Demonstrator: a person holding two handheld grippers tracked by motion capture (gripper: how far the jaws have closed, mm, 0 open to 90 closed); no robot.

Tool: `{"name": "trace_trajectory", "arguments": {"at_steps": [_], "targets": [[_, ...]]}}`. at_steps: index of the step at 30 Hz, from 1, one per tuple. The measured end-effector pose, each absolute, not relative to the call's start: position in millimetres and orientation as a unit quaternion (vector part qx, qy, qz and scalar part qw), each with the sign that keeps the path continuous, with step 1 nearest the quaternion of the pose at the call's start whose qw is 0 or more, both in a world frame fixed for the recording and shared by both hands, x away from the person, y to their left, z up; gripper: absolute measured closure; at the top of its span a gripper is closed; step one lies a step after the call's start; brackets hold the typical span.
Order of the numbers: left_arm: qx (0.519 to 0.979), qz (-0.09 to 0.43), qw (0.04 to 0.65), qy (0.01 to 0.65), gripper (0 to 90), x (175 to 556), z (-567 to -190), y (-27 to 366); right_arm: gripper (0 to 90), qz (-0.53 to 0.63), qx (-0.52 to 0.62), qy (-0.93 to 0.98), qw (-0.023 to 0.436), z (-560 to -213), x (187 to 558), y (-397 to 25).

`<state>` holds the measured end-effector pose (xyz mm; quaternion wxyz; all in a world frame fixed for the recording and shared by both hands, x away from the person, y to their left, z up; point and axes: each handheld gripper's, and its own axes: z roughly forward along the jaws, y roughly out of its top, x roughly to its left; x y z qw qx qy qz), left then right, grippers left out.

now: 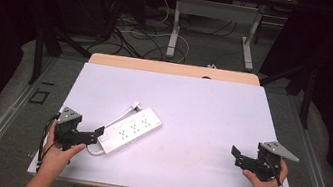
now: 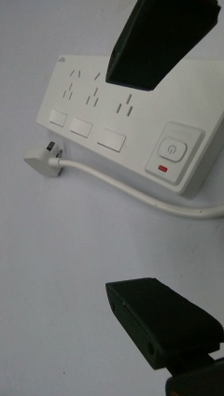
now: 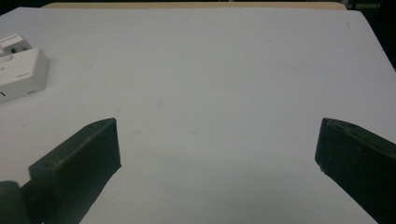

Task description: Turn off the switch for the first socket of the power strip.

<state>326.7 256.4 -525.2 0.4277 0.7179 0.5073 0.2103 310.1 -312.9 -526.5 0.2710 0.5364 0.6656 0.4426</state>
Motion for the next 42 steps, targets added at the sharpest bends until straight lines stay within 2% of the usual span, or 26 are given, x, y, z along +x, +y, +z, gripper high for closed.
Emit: {"name": "trace_trajectory", "arguments": {"at_steps": [5, 18, 30, 42], "targets": [[0.713, 0.21, 0.424, 0.518, 2.0, 330, -526, 260, 0.0, 0.437, 0.543, 0.671, 0.253, -533, 315, -312], [0.727, 0.255, 0.414, 0.485, 0.6, 318, -520, 251, 2.4, 0.447, 0.524, 0.674, 0.268, -529, 315, -301], [0.727, 0.231, 0.439, 0.475, 2.2, 323, -499, 240, 2.5, 0.442, 0.525, 0.675, 0.271, -530, 316, -298], [0.733, 0.221, 0.429, 0.48, 4.6, 334, -489, 235, 5.5, 0.438, 0.531, 0.677, 0.262, -534, 317, -296]]}}
